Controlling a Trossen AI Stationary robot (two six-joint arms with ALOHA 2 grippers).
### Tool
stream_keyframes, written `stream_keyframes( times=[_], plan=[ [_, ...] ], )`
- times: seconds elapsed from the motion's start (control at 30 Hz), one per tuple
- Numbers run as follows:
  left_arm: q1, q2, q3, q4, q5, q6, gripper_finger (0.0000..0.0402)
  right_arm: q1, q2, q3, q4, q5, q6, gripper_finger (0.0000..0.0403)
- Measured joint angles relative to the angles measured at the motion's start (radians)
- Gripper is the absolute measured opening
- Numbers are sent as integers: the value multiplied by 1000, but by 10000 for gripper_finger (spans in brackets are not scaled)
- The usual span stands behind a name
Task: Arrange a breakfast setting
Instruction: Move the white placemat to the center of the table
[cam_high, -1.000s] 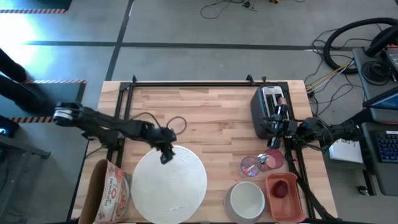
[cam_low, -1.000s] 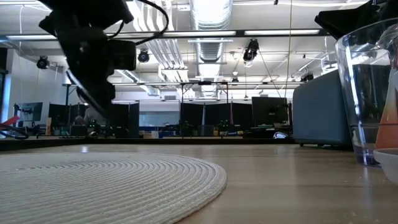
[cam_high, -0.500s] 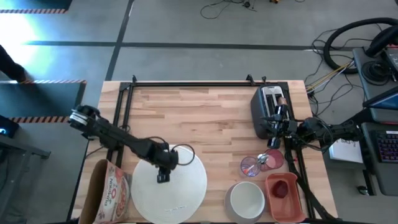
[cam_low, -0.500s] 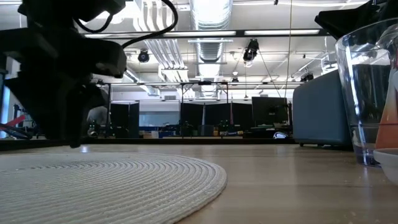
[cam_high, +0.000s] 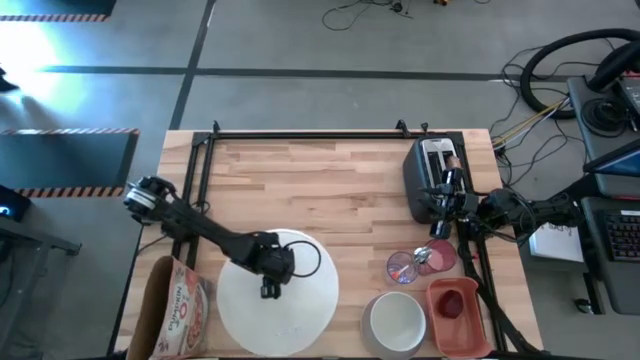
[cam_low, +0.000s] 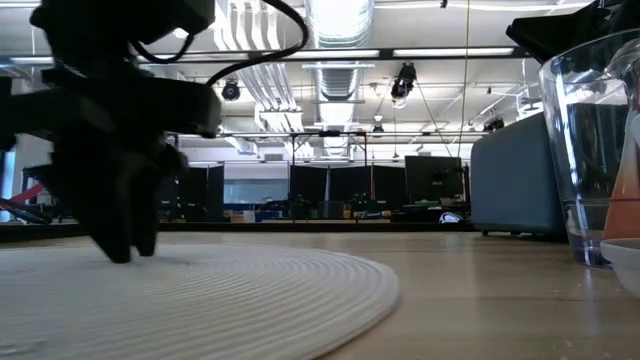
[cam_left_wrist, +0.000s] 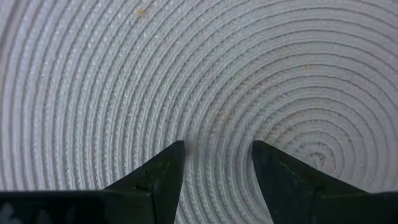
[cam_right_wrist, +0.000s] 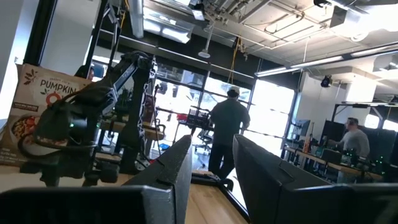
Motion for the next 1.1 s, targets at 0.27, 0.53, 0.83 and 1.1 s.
stream_keyframes(
  times=[0.27, 0.53, 0.83, 1.1],
  plan=[
    [97, 62, 78, 6, -47, 147, 176, 0, 0, 0, 0, 0, 0, 107],
    [256, 119, 157, 9, -47, 295, 176, 0, 0, 0, 0, 0, 0, 107],
    [425, 209, 277, 15, -47, 490, 176, 0, 0, 0, 0, 0, 0, 107],
    [511, 329, 433, 23, -48, 552, 176, 0, 0, 0, 0, 0, 0, 107]
  ],
)
